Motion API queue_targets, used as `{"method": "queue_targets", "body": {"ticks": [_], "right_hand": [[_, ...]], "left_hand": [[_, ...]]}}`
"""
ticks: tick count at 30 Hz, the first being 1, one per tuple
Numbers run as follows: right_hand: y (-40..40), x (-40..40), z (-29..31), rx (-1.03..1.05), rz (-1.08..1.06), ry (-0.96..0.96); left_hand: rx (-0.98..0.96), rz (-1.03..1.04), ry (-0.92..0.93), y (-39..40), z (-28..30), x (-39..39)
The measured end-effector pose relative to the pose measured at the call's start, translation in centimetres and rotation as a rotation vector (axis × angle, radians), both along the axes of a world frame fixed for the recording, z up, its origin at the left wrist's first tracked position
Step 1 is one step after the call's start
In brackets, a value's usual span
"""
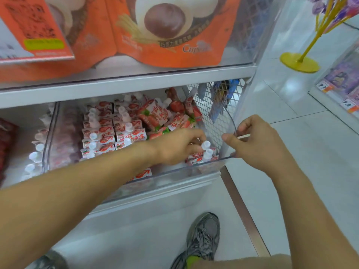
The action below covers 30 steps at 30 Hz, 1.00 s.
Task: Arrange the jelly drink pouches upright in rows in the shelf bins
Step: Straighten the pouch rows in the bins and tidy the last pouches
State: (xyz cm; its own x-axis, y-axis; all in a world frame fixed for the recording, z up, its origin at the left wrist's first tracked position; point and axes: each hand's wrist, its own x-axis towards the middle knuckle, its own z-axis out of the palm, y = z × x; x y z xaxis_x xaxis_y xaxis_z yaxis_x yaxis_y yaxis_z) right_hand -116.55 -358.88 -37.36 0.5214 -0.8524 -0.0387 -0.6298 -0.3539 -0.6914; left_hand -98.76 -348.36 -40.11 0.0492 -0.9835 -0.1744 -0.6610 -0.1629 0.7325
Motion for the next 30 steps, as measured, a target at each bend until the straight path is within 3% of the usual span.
{"method": "queue_targets", "body": {"ticks": [3, 9, 16, 21, 23, 26, 30], "right_hand": [[-0.5, 0.2, -0.7, 0.164, 0.014, -0.029], [0.7, 0.4, -1.4, 0.313, -0.023, -0.159], [-0.5, -0.1, -1.4, 0.372, 0.025, -0.167], [-0.3, 1.1, -1.8, 0.135, 0.004, -0.094], [0.2, 1.4, -1.7, 0.2, -0.013, -0.133], [0.9, 1.6, -1.7, 0.326, -0.017, -0.127], [1.4, 2.0, -2.4, 0.256, -0.034, -0.121]], "left_hand": [[0.052, -0.006, 0.153, -0.1, -0.5, -0.2], [0.222, -0.104, 0.206, 0.0, 0.1, 0.5], [0.246, -0.209, 0.059, -0.2, 1.0, 1.6], [0.014, -0.099, -0.148, -0.5, -0.3, 0.1], [-0.046, -0.104, -0.156, -0.3, -0.7, 0.0], [-0.036, -0.14, -0.191, -0.2, -0.8, 0.7], [0.034, -0.155, -0.277, -0.5, 1.1, 2.8]]}}
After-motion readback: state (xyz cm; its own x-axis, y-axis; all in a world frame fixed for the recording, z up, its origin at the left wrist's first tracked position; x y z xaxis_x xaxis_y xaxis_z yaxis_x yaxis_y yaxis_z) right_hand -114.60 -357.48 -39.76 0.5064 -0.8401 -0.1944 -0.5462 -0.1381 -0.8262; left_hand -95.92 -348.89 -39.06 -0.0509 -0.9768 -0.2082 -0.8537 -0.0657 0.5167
